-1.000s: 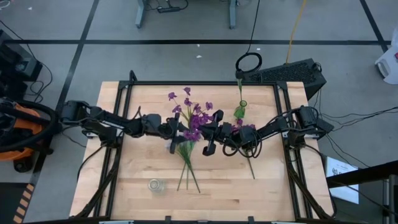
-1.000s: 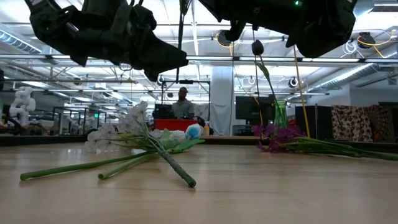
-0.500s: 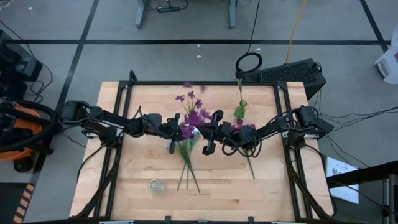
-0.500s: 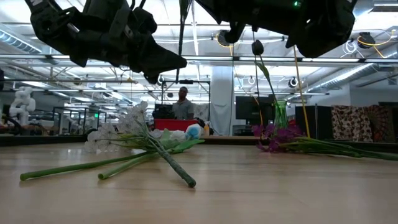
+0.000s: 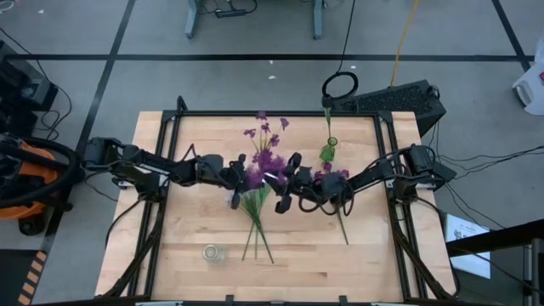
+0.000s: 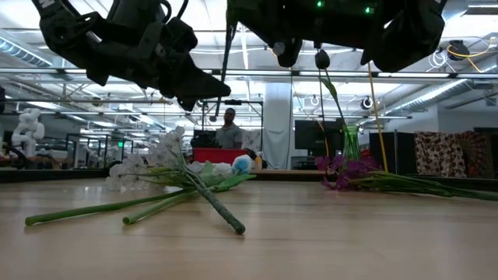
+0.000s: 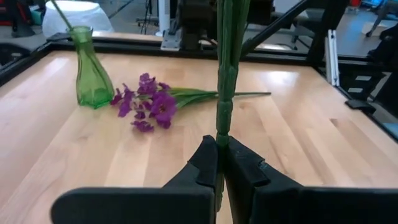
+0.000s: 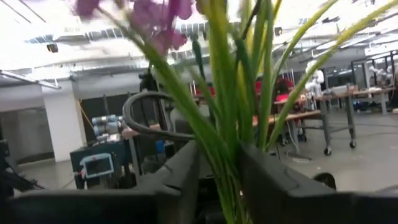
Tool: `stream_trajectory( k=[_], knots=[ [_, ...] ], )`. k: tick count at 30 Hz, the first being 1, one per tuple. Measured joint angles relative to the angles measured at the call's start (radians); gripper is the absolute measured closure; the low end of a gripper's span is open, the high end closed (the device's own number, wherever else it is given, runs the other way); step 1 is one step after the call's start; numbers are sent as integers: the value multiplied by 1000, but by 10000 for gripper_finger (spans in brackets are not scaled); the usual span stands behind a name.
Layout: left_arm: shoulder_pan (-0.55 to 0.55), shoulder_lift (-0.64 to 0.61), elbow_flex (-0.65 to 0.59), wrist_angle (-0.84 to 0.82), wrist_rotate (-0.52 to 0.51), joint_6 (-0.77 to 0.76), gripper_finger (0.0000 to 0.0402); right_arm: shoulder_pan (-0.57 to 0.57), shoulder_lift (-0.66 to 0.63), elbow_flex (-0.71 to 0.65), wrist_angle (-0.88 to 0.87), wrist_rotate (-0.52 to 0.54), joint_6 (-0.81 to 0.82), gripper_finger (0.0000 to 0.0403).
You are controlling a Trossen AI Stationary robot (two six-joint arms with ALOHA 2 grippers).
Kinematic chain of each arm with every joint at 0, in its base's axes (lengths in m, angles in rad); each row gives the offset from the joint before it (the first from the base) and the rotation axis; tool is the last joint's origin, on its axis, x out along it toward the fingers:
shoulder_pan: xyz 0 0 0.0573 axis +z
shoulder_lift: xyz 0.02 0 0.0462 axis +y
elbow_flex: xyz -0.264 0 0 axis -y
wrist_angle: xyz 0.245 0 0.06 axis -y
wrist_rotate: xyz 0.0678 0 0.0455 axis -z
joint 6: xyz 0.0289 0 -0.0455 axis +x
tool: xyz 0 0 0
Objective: Sort flowers into vase by color
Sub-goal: Put the right violet flower into the green vase
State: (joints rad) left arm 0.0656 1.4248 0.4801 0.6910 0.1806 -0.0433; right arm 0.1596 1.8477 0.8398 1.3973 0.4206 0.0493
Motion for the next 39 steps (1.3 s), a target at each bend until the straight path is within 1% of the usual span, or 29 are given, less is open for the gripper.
stream_trajectory(
  k=[5,10,14,17,23,26,30,33,39],
  knots=[
    [8,0,0,-33,-1,1,387,0,-15,0,-85,1,18,253],
    [8,-22,0,-71,-1,5,387,0,-87,0,-267,4,42,214],
    [7,-58,0,-121,-2,5,387,0,-142,0,-440,4,66,193],
    [6,-78,0,-158,-5,5,387,3,-172,-4,-513,3,46,184],
    [6,-88,0,-176,-5,5,387,5,-176,-48,-511,1,36,188],
    [6,-88,0,-177,-5,5,387,1,-176,-66,-463,-1,33,190],
    [6,-87,0,-177,-4,14,387,-2,-153,-89,-338,-4,15,190],
    [6,-87,0,-177,-4,23,387,-10,-110,-97,-243,-12,12,190],
    [-4,-87,0,-177,-4,25,387,-54,-27,-98,-81,-122,49,190]
  ],
)
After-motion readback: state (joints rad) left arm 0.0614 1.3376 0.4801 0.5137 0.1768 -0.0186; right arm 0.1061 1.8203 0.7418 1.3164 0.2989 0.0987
